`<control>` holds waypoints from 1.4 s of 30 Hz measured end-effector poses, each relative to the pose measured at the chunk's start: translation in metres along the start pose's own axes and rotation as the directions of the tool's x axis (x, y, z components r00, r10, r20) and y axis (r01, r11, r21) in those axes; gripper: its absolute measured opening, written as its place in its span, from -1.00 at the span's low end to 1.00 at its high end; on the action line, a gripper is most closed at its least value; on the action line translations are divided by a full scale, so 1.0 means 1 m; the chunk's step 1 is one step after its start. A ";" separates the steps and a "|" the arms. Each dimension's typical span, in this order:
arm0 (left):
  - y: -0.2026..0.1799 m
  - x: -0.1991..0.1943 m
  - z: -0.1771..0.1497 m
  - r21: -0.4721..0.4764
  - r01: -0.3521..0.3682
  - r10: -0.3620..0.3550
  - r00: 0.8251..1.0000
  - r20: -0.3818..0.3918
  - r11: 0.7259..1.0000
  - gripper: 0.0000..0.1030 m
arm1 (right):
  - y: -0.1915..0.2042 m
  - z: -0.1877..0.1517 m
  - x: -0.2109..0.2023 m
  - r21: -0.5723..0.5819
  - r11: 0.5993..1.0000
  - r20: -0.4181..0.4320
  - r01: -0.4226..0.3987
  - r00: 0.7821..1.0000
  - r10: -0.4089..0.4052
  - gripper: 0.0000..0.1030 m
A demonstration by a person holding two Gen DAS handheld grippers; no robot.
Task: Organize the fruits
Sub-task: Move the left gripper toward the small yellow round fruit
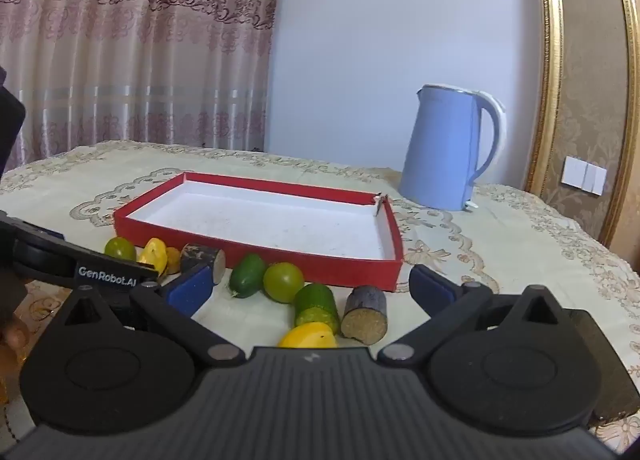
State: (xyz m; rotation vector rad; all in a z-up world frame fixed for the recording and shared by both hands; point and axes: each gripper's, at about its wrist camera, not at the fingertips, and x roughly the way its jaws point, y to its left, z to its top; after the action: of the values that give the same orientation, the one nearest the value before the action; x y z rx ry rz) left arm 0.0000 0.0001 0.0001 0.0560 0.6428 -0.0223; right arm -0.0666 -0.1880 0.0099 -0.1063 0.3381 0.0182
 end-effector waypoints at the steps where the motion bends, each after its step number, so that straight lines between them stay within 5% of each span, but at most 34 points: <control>1: 0.000 0.000 0.000 -0.002 0.002 -0.002 1.000 0.000 1.000 1.00 | -0.001 0.002 0.001 0.002 1.000 -0.008 -0.001 1.000 0.001 1.00; 17: 0.002 -0.012 -0.008 0.038 0.047 -0.049 0.998 0.032 0.998 1.00 | 0.002 -0.006 -0.002 -0.032 0.999 -0.033 -0.037 0.999 0.036 0.77; 42: 0.010 -0.008 -0.013 0.050 0.097 -0.100 0.993 0.056 0.994 0.98 | 0.003 -0.015 0.009 -0.016 0.996 -0.081 -0.090 0.993 0.089 0.75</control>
State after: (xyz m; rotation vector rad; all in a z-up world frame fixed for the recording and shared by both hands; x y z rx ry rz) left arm -0.0140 0.0111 -0.0048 0.0695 0.5864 -0.1340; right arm -0.0632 -0.1869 -0.0071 -0.1118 0.4224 0.1064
